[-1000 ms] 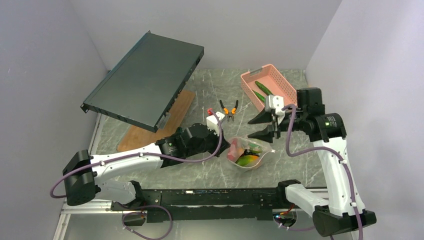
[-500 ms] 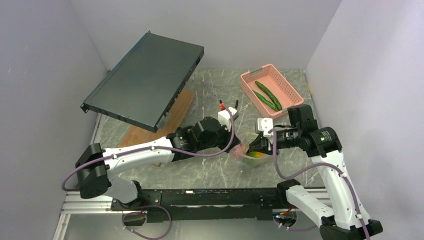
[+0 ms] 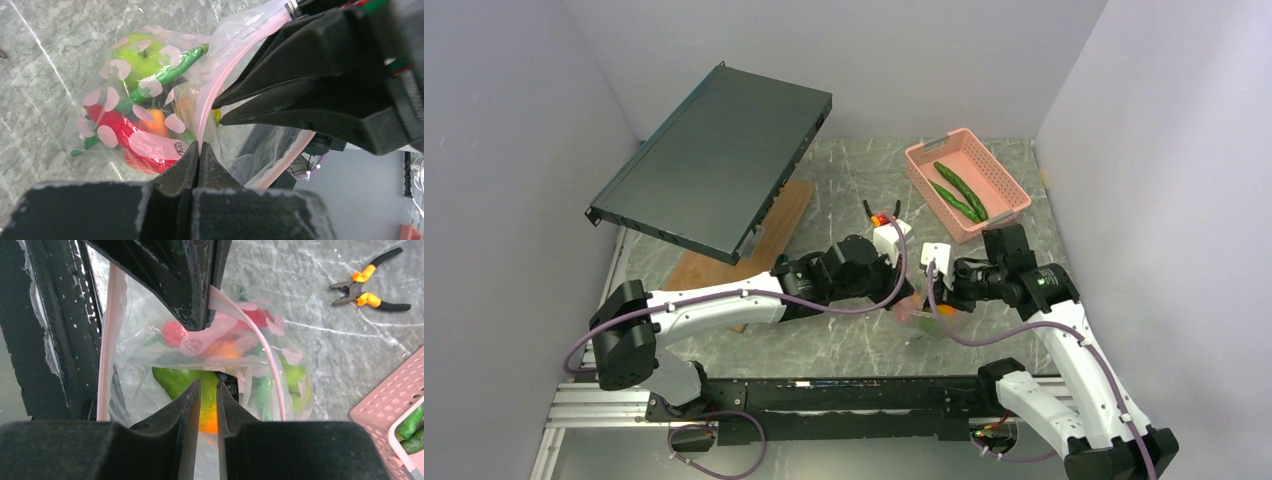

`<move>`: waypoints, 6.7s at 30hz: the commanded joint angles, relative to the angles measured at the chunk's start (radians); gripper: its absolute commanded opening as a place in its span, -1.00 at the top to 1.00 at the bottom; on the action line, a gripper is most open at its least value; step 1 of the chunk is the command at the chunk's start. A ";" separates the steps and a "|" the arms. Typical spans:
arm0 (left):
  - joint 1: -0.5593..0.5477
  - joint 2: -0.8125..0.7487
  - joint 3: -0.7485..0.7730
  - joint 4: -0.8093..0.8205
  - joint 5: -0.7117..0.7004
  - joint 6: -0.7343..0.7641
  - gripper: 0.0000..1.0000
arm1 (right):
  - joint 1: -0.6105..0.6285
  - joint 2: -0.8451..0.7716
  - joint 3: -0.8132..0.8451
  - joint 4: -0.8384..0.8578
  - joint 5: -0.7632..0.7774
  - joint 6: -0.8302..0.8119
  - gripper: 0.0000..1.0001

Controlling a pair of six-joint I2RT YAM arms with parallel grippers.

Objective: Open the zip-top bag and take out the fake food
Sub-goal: Pick up the fake fruit from the zipper food storage bag.

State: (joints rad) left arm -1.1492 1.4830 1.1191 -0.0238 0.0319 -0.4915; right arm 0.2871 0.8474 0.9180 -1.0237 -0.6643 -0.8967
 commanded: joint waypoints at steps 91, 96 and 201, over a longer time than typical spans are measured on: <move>-0.018 -0.048 -0.054 -0.097 -0.015 0.081 1.00 | 0.003 0.014 -0.233 -0.091 -0.018 -0.642 0.79; -0.020 -0.062 -0.054 -0.136 -0.029 0.098 1.00 | 0.002 0.002 -0.157 -0.131 -0.092 -0.626 0.84; -0.031 -0.173 -0.118 -0.144 -0.118 0.130 1.00 | -0.344 0.098 0.097 0.643 -0.550 0.878 1.00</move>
State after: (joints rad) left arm -1.1767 1.3502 1.0122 -0.2043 -0.0780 -0.3470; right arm -0.0414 0.9485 1.0138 -0.4759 -1.2518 -0.0967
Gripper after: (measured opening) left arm 0.012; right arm 0.553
